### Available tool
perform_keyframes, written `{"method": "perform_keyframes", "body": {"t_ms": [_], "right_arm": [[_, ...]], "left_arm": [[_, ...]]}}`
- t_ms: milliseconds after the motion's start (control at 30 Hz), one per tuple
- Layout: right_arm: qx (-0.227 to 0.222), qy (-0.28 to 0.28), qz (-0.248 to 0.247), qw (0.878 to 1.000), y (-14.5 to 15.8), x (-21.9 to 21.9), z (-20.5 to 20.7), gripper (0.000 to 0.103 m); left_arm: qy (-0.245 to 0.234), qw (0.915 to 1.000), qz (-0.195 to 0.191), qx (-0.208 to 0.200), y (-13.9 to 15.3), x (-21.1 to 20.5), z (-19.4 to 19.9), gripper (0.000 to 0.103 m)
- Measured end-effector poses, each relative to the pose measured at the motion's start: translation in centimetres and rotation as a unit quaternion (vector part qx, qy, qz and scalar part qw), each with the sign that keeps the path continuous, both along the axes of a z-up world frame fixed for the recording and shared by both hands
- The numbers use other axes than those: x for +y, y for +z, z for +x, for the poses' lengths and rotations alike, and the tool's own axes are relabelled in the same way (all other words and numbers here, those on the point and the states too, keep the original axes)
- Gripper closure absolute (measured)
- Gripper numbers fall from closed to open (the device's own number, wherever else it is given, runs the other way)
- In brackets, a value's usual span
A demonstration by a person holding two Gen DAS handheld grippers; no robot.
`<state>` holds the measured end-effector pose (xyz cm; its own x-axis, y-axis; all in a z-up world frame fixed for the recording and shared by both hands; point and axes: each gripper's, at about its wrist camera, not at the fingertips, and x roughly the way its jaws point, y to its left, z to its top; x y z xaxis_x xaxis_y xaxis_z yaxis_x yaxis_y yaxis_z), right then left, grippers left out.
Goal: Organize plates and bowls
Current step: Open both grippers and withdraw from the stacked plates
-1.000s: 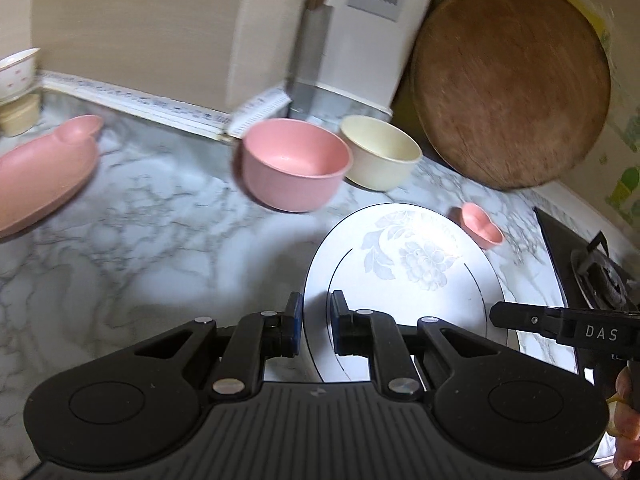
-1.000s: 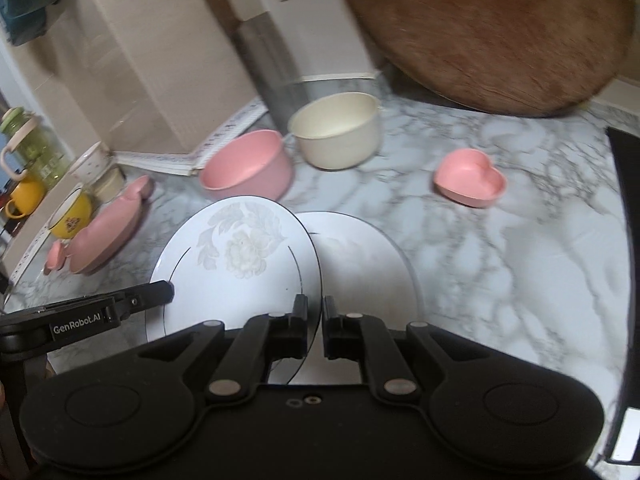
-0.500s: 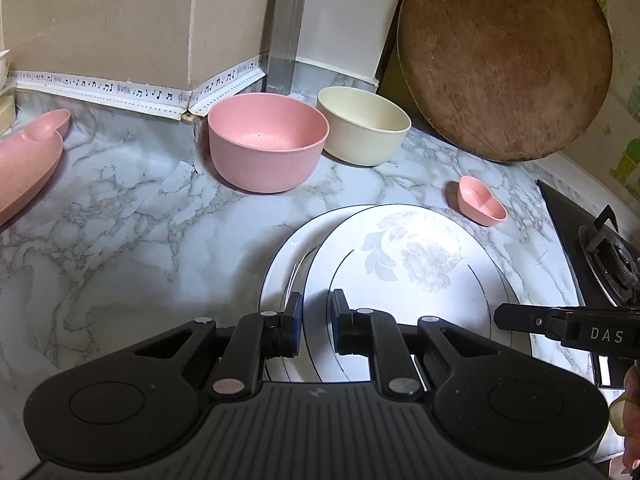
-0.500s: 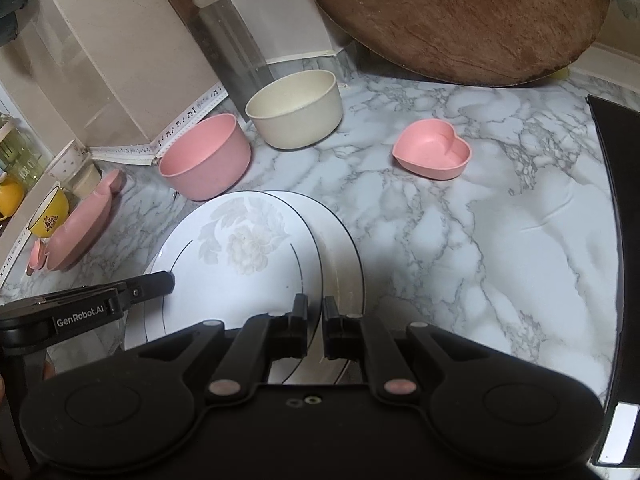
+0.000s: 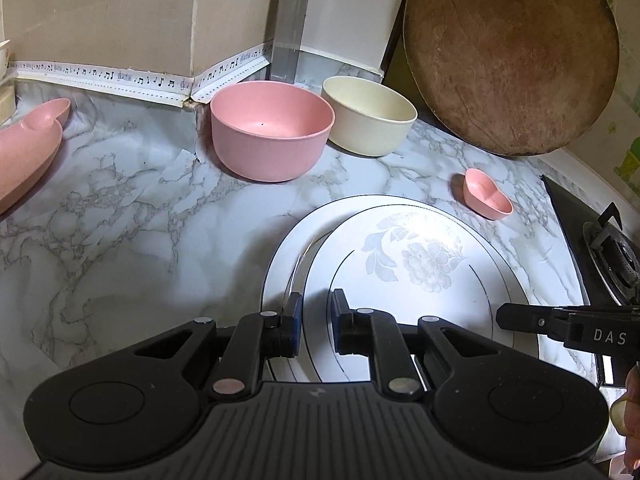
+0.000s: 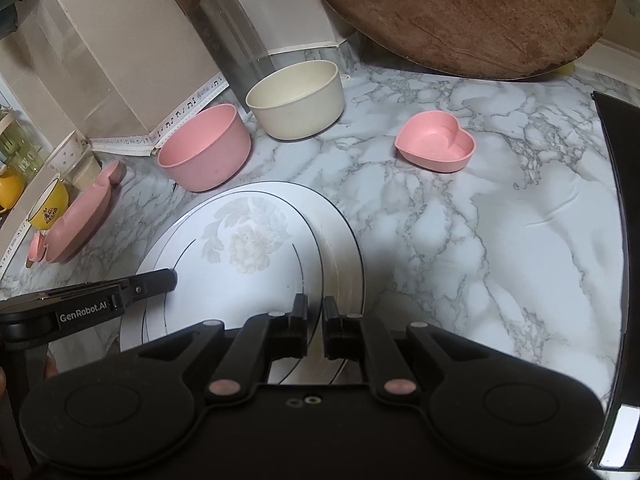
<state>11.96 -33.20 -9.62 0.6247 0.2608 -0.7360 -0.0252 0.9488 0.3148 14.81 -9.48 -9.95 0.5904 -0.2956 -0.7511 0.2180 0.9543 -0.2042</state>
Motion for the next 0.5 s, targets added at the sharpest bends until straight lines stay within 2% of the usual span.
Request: {"method": "perform_keyframes", "body": {"t_ms": [500], "right_arm": [[0.002,-0.008,0.005,1.0,-0.39,-0.18,-0.03,0.097]], "left_arm": [[-0.005,1.0,0.003,0.005,-0.22,-0.15,0.07,0.09]]}}
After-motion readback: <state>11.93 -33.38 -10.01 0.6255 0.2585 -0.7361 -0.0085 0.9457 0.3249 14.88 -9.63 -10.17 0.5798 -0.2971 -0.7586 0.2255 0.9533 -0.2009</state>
